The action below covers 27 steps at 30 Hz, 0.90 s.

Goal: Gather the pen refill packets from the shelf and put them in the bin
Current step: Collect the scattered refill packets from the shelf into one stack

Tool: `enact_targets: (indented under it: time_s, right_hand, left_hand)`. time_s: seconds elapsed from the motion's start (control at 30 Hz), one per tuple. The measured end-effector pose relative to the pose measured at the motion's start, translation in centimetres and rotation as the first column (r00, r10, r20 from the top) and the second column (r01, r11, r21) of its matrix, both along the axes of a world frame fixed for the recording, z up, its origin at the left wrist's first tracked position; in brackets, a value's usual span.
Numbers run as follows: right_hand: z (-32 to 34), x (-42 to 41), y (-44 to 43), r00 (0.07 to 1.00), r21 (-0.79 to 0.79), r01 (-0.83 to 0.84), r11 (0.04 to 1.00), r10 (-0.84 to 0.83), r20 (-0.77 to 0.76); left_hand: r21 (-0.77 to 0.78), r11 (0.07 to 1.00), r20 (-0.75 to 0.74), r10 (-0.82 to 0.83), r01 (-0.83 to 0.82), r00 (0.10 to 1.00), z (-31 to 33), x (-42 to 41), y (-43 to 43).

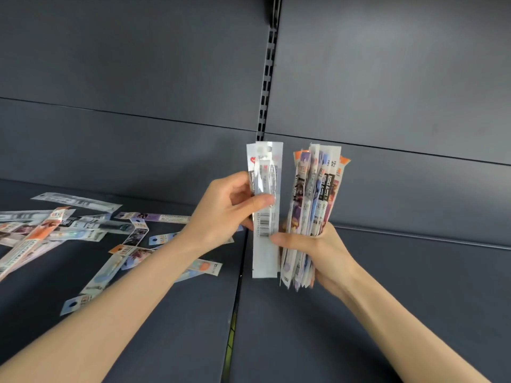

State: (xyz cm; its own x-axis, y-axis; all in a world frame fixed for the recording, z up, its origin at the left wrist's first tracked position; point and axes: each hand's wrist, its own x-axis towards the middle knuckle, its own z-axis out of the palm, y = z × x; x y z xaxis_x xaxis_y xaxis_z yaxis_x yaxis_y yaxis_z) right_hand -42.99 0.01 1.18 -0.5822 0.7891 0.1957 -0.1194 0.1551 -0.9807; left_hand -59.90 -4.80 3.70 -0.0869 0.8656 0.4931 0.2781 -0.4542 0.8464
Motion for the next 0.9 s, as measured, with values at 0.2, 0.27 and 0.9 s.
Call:
enact_targets:
  time_s: [0.2, 0.27, 0.9]
  right_hand:
    - [-0.5, -0.5, -0.6, 1.000, 0.010, -0.011, 1.000, 0.011, 0.018]
    - [-0.6, -0.5, -0.4, 1.000, 0.023, 0.016, 1.000, -0.016, 0.024]
    - [-0.8, -2.2, -1.5, 0.986, 0.087, -0.060, 0.994, 0.046, 0.160]
  left_hand:
    - [-0.029, 0.999, -0.004, -0.023, 0.023, 1.000, -1.2, 0.4, 0.2]
    - [-0.020, 1.000, -0.015, -0.023, 0.023, 1.000, -1.4, 0.6, 0.2]
    - [-0.105, 0.978, -0.026, -0.184, 0.180, 0.983, 0.3, 2.7, -0.6]
